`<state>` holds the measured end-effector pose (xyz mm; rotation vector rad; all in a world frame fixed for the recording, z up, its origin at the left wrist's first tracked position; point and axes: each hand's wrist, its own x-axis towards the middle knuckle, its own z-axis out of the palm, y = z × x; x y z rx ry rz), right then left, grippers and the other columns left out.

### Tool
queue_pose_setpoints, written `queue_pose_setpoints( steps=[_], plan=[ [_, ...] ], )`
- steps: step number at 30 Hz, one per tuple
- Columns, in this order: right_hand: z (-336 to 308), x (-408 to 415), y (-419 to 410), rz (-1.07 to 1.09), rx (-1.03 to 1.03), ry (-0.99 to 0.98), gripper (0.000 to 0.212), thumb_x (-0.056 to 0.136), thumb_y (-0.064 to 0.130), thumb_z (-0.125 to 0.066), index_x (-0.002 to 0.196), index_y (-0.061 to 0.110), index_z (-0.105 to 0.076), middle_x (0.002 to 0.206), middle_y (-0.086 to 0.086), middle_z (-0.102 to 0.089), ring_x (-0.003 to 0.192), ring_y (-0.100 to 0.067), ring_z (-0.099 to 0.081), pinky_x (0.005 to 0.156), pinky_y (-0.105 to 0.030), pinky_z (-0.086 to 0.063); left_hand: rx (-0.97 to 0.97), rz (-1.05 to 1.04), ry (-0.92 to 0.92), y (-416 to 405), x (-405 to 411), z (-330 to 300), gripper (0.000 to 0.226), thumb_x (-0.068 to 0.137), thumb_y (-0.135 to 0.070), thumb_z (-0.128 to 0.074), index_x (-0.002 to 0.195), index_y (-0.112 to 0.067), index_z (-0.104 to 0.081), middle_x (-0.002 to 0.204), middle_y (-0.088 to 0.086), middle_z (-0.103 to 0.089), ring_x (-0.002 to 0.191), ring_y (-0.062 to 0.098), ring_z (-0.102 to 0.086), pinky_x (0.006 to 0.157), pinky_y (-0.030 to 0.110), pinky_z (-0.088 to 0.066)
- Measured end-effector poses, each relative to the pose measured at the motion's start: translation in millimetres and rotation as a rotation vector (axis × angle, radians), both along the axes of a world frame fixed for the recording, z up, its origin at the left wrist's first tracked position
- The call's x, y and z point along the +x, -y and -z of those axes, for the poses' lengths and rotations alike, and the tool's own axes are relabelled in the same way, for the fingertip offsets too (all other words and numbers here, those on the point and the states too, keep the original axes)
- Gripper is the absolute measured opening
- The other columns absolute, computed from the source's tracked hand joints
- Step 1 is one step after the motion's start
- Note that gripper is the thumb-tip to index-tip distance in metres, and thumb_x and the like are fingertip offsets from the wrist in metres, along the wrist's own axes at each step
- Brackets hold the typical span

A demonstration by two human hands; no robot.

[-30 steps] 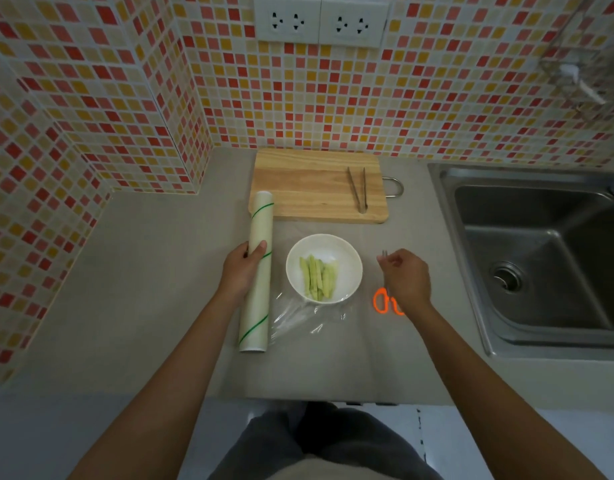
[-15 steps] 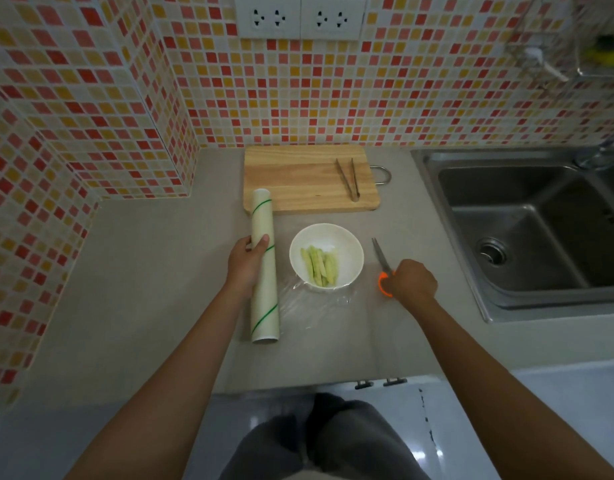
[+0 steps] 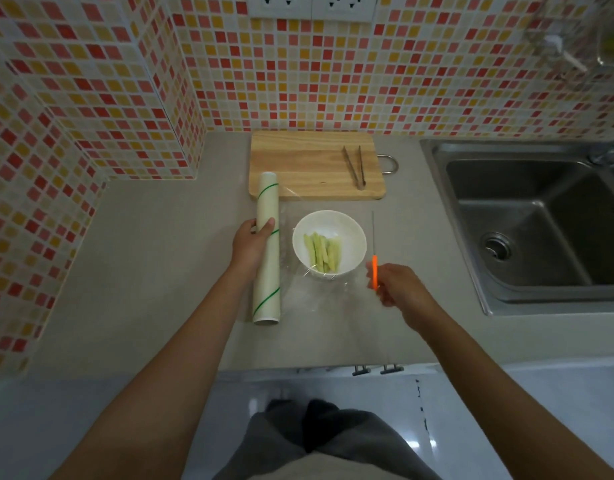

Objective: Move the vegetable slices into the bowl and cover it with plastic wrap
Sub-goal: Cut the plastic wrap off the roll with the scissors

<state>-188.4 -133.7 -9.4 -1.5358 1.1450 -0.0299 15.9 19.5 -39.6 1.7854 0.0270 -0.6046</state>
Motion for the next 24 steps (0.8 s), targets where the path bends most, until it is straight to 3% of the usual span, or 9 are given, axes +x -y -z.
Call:
queue_pose_setpoints(
  steps=[2, 6, 10, 13, 15, 18, 24],
  plan=[
    [-4, -13, -31, -0.096, 0.166, 0.035, 0.03, 0.091, 0.037, -0.058, 0.075, 0.012, -0.063, 0.062, -0.002, -0.061, 0.04, -0.008, -0.044, 0.042, -0.015, -0.034, -0.007, -0.011, 0.001, -1, -1, -1, 0.048, 0.088, -0.036, -0.063, 0.124, -0.007, -0.056, 0.12, 0.018, -0.064, 0.108, 0.036, -0.063, 0.096, 0.053, -0.051],
    [2, -38, -81, -0.253, 0.386, -0.103, 0.047, 0.086, 0.059, -0.053, 0.07, 0.015, -0.06, 0.062, -0.002, -0.06, 0.045, -0.012, -0.048, 0.046, -0.019, -0.035, -0.016, -0.012, -0.012, 0, -2, -2, 0.048, 0.087, -0.036, -0.064, 0.124, -0.006, -0.056, 0.12, 0.021, -0.063, 0.108, 0.039, -0.063, 0.095, 0.056, -0.051],
    [15, -48, -108, -0.402, 0.353, -0.242, 0.057, 0.086, 0.068, -0.041, 0.076, 0.015, -0.059, 0.067, -0.002, -0.062, 0.047, -0.013, -0.054, 0.047, -0.02, -0.04, -0.014, -0.014, -0.021, -1, -1, -3, 0.049, 0.087, -0.037, -0.064, 0.125, -0.007, -0.055, 0.122, 0.022, -0.062, 0.109, 0.041, -0.062, 0.094, 0.057, -0.051],
    [23, -50, -117, -0.453, 0.402, -0.297, 0.06, 0.083, 0.071, -0.038, 0.076, 0.016, -0.06, 0.066, -0.001, -0.064, 0.049, -0.013, -0.058, 0.059, -0.024, -0.048, -0.007, -0.021, -0.008, -2, -3, -5, 0.048, 0.088, -0.036, -0.063, 0.125, -0.006, -0.055, 0.122, 0.02, -0.062, 0.11, 0.039, -0.062, 0.094, 0.055, -0.051],
    [26, -48, -120, -0.465, 0.43, -0.285, 0.061, 0.081, 0.074, -0.039, 0.077, 0.017, -0.06, 0.066, 0.001, -0.065, 0.054, -0.014, -0.06, 0.063, -0.027, -0.05, 0.007, -0.019, 0.01, -1, -4, -6, 0.047, 0.088, -0.036, -0.063, 0.124, -0.006, -0.055, 0.122, 0.019, -0.063, 0.109, 0.037, -0.063, 0.095, 0.053, -0.051],
    [27, -39, -125, -0.46, 0.487, -0.218, 0.066, 0.077, 0.079, -0.042, 0.08, 0.015, -0.059, 0.065, 0.0, -0.064, 0.051, -0.015, -0.058, 0.053, -0.022, -0.044, 0.02, -0.019, 0.008, -2, -5, -8, 0.049, 0.088, -0.038, -0.062, 0.125, -0.007, -0.055, 0.122, 0.016, -0.063, 0.109, 0.033, -0.063, 0.096, 0.05, -0.051],
    [21, -11, -131, -0.426, 0.536, -0.083, 0.065, 0.083, 0.073, -0.039, 0.081, 0.011, -0.055, 0.071, -0.004, -0.058, 0.051, -0.015, -0.053, 0.046, -0.02, -0.038, 0.036, -0.011, 0.022, -3, -4, -9, 0.049, 0.088, -0.039, -0.061, 0.125, -0.007, -0.056, 0.122, 0.015, -0.064, 0.109, 0.033, -0.063, 0.096, 0.05, -0.051]
  ],
)
